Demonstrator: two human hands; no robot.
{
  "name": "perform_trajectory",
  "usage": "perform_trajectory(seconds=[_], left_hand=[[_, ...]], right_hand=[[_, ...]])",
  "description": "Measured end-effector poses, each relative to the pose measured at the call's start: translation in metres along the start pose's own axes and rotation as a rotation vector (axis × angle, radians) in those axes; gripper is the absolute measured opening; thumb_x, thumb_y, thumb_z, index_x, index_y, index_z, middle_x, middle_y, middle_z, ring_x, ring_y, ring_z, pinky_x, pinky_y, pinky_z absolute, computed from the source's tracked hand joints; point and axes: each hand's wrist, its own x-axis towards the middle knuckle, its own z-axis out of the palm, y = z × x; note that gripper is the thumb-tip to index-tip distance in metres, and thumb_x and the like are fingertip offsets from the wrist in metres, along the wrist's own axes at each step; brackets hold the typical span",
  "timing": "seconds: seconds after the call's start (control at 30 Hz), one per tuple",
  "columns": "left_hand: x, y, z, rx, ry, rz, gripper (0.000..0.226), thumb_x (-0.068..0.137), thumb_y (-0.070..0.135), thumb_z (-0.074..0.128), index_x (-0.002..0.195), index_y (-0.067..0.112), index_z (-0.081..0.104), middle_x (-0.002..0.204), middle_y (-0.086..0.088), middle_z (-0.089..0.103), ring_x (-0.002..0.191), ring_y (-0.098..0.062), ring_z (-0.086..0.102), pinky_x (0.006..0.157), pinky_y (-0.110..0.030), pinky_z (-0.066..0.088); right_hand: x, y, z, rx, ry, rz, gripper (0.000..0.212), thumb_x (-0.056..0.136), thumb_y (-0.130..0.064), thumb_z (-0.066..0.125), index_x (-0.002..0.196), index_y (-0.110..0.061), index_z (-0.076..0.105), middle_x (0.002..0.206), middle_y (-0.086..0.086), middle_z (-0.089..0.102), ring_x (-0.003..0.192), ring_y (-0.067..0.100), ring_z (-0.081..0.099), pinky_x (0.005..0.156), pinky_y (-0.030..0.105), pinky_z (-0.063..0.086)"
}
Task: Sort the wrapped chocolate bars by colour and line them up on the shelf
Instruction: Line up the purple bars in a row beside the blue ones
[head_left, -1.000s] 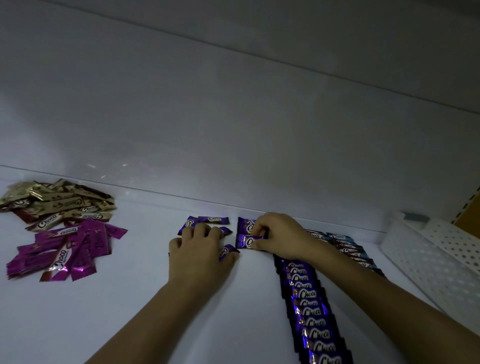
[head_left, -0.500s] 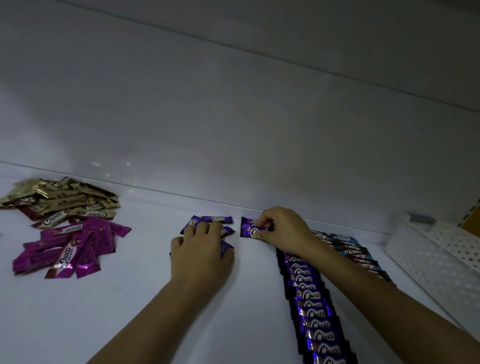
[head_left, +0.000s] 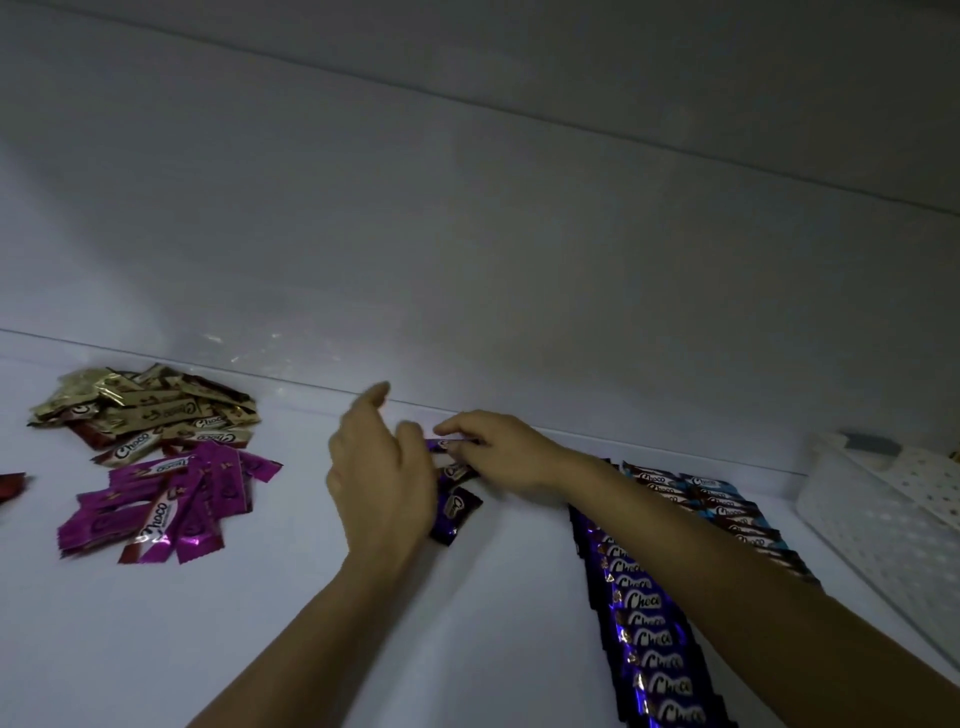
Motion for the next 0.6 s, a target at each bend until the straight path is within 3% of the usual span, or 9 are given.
perform_trajectory(seconds=[0.1, 0.2, 0.3, 0.4, 0.5, 0.6], left_hand=[[0.009, -0.002, -0.005, -0.186, 0.122, -0.118, 0.036, 0.096, 0.012, 0.036, 0.131, 0.016, 0.047, 0.125, 0.001, 0.052, 0.122, -0.024, 0.044, 0.104, -0.044, 0.033], [0.013, -0.007, -0.005, -0.328, 0.170, -0.281, 0.029, 0.100, 0.019, 0.033, 0.124, 0.021, 0.048, 0.117, 0.006, 0.053, 0.110, -0.014, 0.049, 0.090, -0.027, 0.034], [0.017, -0.010, -0.005, -0.455, 0.225, -0.386, 0.026, 0.100, 0.021, 0.032, 0.122, 0.023, 0.046, 0.101, 0.011, 0.055, 0.080, 0.004, 0.049, 0.066, -0.011, 0.033], [0.021, -0.010, -0.007, -0.561, 0.301, -0.481, 0.028, 0.100, 0.017, 0.034, 0.126, 0.021, 0.043, 0.087, 0.016, 0.051, 0.072, 0.004, 0.048, 0.049, -0.003, 0.035], [0.024, -0.011, -0.008, -0.606, 0.353, -0.520, 0.029, 0.100, 0.016, 0.035, 0.127, 0.020, 0.042, 0.088, 0.014, 0.052, 0.076, 0.002, 0.050, 0.060, -0.015, 0.038], [0.025, -0.011, -0.010, -0.612, 0.363, -0.508, 0.025, 0.099, 0.015, 0.034, 0.122, 0.022, 0.043, 0.095, 0.008, 0.057, 0.085, -0.007, 0.055, 0.075, -0.025, 0.043]], right_hand=[[0.007, -0.003, 0.002, 0.019, -0.133, 0.045, 0.062, 0.083, -0.055, 0.061, 0.138, -0.032, 0.045, 0.144, -0.010, 0.043, 0.129, 0.008, 0.042, 0.105, 0.025, 0.033], [0.005, -0.008, 0.005, -0.025, -0.293, -0.043, 0.071, 0.069, -0.063, 0.071, 0.132, -0.046, 0.042, 0.128, -0.028, 0.043, 0.120, -0.007, 0.037, 0.100, 0.017, 0.031], [0.001, -0.011, 0.021, -0.052, -0.235, -0.102, 0.073, 0.067, -0.071, 0.065, 0.131, -0.051, 0.036, 0.136, -0.016, 0.039, 0.128, 0.006, 0.031, 0.102, 0.026, 0.030], [-0.001, -0.011, 0.042, -0.124, -0.114, -0.160, 0.082, 0.078, -0.063, 0.059, 0.147, -0.037, 0.022, 0.144, -0.004, 0.032, 0.134, 0.016, 0.024, 0.110, 0.035, 0.025], [0.000, -0.017, 0.053, -0.208, 0.018, -0.228, 0.071, 0.085, -0.053, 0.057, 0.146, -0.033, 0.028, 0.127, 0.002, 0.039, 0.121, 0.018, 0.033, 0.102, 0.032, 0.029], [0.005, -0.025, 0.057, -0.225, 0.135, -0.259, 0.050, 0.084, -0.050, 0.061, 0.127, -0.026, 0.054, 0.108, 0.002, 0.046, 0.106, 0.019, 0.040, 0.091, 0.034, 0.034]])
